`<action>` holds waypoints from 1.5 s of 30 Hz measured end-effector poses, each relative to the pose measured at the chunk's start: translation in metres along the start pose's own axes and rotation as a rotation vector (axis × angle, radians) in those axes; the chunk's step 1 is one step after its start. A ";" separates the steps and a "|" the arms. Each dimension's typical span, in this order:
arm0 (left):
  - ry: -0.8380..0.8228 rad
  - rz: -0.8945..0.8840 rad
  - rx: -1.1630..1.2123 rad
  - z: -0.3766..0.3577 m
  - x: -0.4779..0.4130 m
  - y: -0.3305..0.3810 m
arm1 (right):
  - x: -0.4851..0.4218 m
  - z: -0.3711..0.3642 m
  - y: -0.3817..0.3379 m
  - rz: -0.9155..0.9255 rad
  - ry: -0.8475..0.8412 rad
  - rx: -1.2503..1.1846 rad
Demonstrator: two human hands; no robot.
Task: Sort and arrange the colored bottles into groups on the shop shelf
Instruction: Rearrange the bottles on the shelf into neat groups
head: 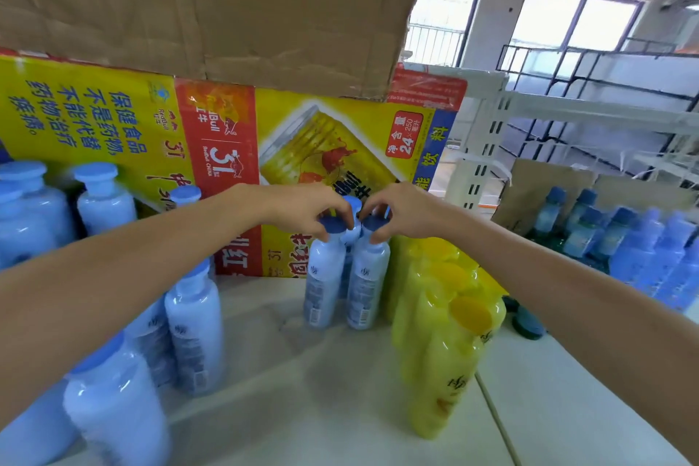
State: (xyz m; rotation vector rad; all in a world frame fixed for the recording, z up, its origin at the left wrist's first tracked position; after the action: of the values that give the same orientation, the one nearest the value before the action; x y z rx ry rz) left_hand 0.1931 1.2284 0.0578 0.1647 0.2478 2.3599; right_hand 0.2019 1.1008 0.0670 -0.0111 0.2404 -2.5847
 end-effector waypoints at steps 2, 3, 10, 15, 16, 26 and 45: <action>-0.005 -0.018 -0.010 0.000 0.000 0.000 | -0.001 -0.004 0.004 -0.014 0.013 0.025; -0.001 -0.021 -0.012 0.000 0.001 -0.002 | -0.002 -0.005 0.006 -0.022 0.024 0.020; 0.071 -0.027 0.112 -0.005 0.002 -0.007 | -0.006 -0.009 0.014 -0.072 0.129 -0.025; 0.216 -0.004 0.189 -0.006 -0.001 -0.014 | -0.007 -0.019 0.015 -0.117 0.189 -0.030; 0.240 -0.003 0.206 -0.006 0.000 -0.014 | -0.006 -0.021 0.016 -0.122 0.211 -0.030; 0.351 0.037 0.219 -0.006 0.001 -0.020 | -0.008 -0.028 0.019 0.003 0.092 -0.513; 0.372 0.098 0.233 -0.011 0.005 -0.030 | -0.006 -0.026 0.020 0.009 0.220 -0.276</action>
State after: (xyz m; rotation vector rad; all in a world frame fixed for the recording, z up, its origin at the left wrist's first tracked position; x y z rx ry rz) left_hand 0.2075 1.2515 0.0410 -0.1580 0.7087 2.4417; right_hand 0.2158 1.0911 0.0384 0.1738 0.6737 -2.5224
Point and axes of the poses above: each hand's wrist, its own x-axis away from the middle knuckle, its own z-axis out of the back of the hand, y = z × x, the point moved 5 cm from there along -x, towards the middle knuckle, and after that the axes turned 7 degrees about -z, right-handed, at the moved point
